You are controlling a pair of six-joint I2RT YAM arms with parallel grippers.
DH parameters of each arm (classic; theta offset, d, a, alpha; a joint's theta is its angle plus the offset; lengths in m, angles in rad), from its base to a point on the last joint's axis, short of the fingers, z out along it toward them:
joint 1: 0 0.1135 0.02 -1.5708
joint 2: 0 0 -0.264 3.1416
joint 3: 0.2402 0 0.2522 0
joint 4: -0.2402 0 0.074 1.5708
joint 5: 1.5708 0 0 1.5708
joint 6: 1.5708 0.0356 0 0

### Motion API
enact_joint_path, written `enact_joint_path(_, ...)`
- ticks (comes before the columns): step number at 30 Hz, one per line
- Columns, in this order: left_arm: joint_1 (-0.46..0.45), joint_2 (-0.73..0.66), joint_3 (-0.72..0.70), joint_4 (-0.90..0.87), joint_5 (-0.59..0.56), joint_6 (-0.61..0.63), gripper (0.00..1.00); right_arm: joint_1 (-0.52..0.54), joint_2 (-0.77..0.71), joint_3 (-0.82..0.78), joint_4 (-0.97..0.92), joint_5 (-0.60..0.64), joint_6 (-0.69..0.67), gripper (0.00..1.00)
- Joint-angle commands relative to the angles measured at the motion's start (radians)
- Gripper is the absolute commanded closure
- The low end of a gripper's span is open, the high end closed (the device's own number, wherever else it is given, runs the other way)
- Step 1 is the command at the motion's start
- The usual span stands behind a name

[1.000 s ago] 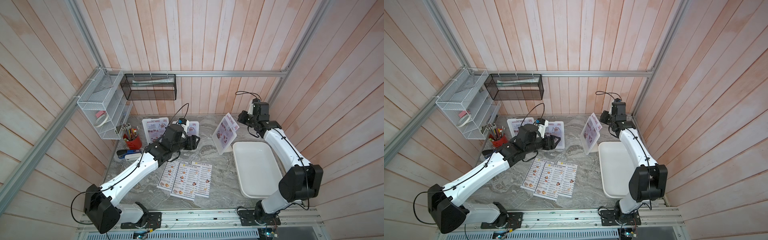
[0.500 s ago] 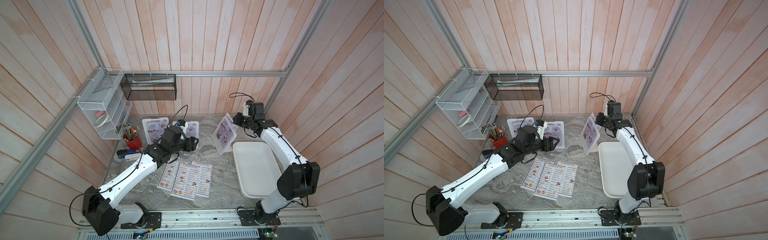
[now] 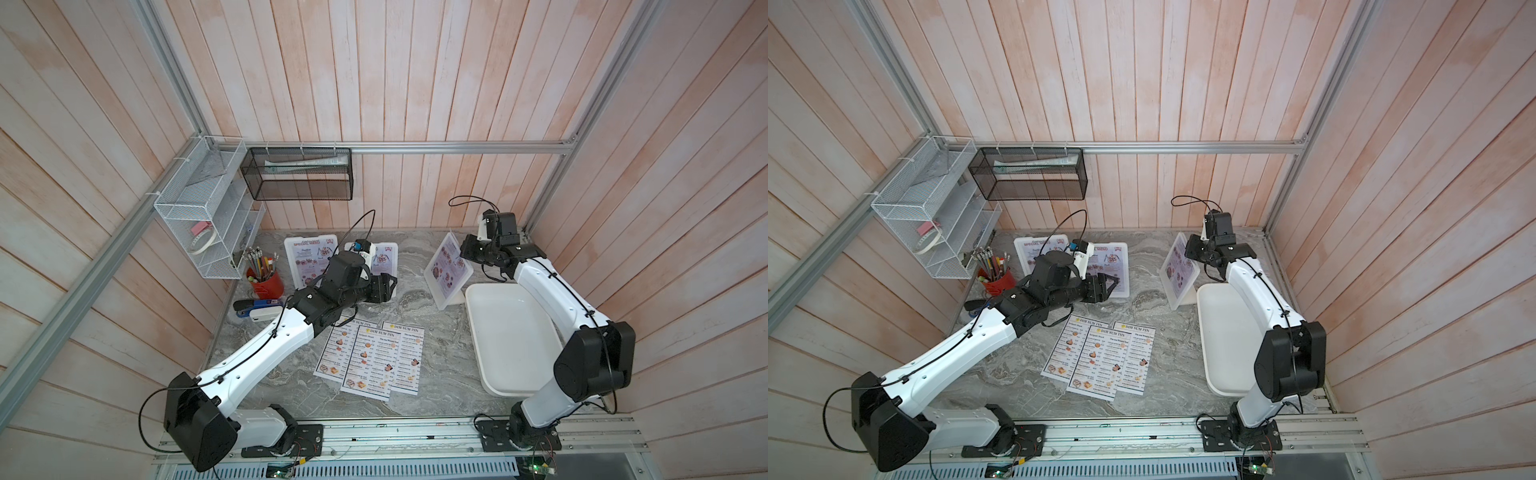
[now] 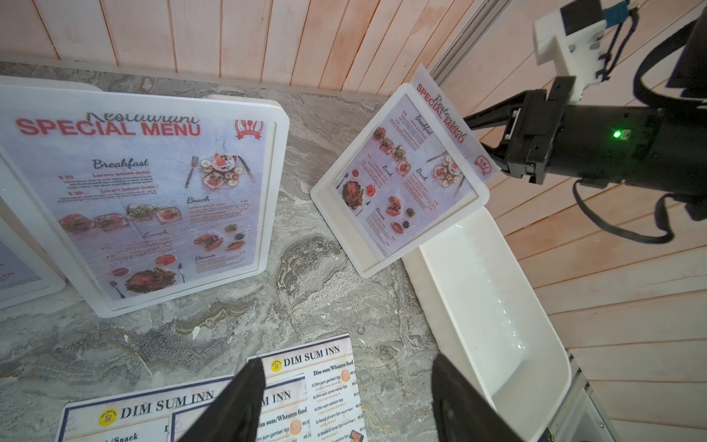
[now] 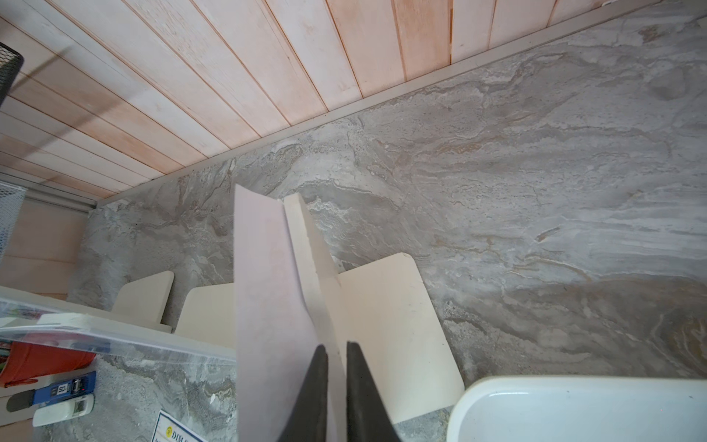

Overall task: Replace the menus in the menu holders
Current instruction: Insert the menu into the menu holder.

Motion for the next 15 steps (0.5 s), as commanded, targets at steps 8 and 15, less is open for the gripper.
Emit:
enact_joint_path(8, 0.004, -0.027, 0.006, -0.003, -0.018, 0.015, 0.29, 0.036, 0.014, 0.203, -0.179, 0.279, -0.127, 0.85)
enact_joint_path(15, 0.005, -0.024, 0.011, 0.0, -0.016, 0.015, 0.29, 0.085, 0.139, 0.367, -0.303, 0.438, -0.224, 0.85)
